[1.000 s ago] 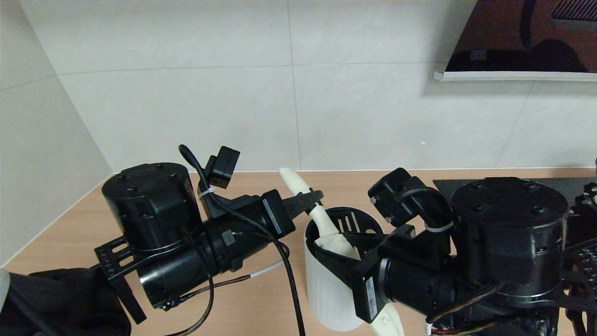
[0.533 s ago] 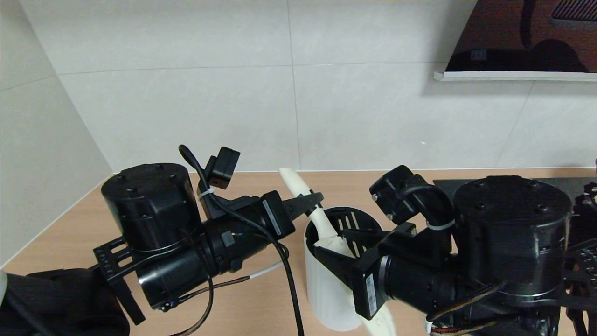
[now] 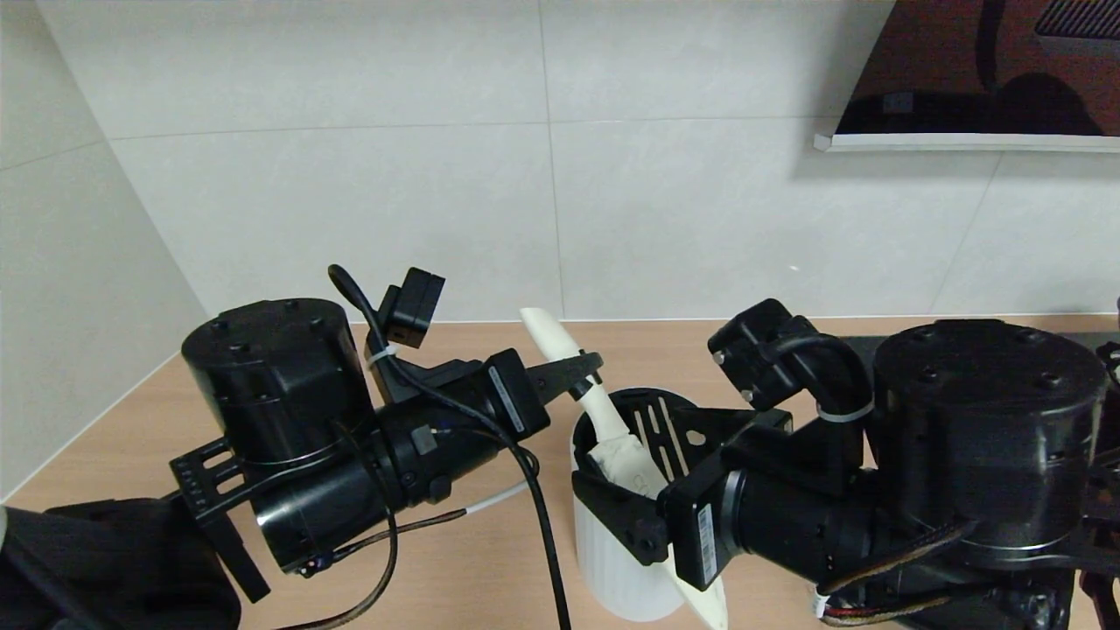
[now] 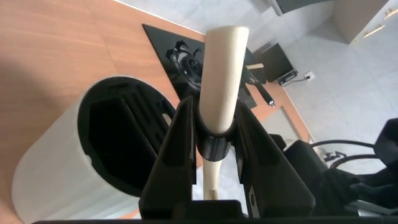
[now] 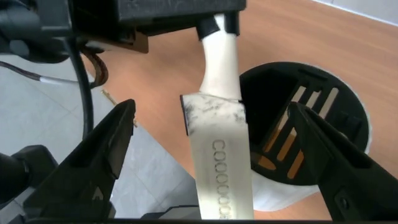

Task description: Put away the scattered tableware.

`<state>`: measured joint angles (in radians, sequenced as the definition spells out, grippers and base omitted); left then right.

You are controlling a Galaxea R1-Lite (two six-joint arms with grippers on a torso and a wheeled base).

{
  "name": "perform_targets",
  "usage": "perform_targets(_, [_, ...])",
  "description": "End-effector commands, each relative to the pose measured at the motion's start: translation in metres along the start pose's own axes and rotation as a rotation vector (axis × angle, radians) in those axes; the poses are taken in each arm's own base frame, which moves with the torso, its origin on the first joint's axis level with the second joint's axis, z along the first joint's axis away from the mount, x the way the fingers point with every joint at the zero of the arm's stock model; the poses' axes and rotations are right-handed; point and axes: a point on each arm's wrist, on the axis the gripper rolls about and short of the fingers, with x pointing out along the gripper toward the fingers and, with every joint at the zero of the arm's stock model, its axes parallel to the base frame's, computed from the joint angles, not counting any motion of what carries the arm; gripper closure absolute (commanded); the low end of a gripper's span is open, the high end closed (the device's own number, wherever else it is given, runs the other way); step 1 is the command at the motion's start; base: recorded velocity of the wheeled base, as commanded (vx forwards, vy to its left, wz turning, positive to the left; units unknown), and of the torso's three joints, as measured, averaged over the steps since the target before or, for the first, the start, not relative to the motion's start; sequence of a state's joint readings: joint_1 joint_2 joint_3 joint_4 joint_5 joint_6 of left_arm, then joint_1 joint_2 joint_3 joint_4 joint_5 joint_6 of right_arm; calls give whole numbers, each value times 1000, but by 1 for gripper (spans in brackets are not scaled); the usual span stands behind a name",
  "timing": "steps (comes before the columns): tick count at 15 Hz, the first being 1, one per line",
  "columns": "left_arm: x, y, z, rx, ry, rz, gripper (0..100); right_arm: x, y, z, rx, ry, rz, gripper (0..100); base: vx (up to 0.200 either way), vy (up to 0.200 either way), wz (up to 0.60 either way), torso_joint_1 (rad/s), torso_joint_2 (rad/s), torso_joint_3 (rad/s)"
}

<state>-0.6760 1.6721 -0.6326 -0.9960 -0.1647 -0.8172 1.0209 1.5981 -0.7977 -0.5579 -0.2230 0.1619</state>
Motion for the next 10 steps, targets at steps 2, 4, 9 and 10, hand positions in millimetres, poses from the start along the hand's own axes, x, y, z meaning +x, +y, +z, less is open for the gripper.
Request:
perform_targets(2, [-3,-1,14,3,-50,-4,100,-10,-8,12,14,-49,-21,0,0,0,0,0,0,0])
perform_targets(4, [-11,-6,23,6,-89,-21,100,-17,-23,24,31,-90,-63,0,0,0,0,0,0,0])
perform_targets(9, [-23,-17,31,79,-105,-7,100,-15,-45,32,49,-113,-140,0,0,0,0,0,0,0])
perform_targets(10, [-21,-20,36,81,-138,21,100,-14,-47,33,51,-118,-147,0,0,0,0,0,0,0])
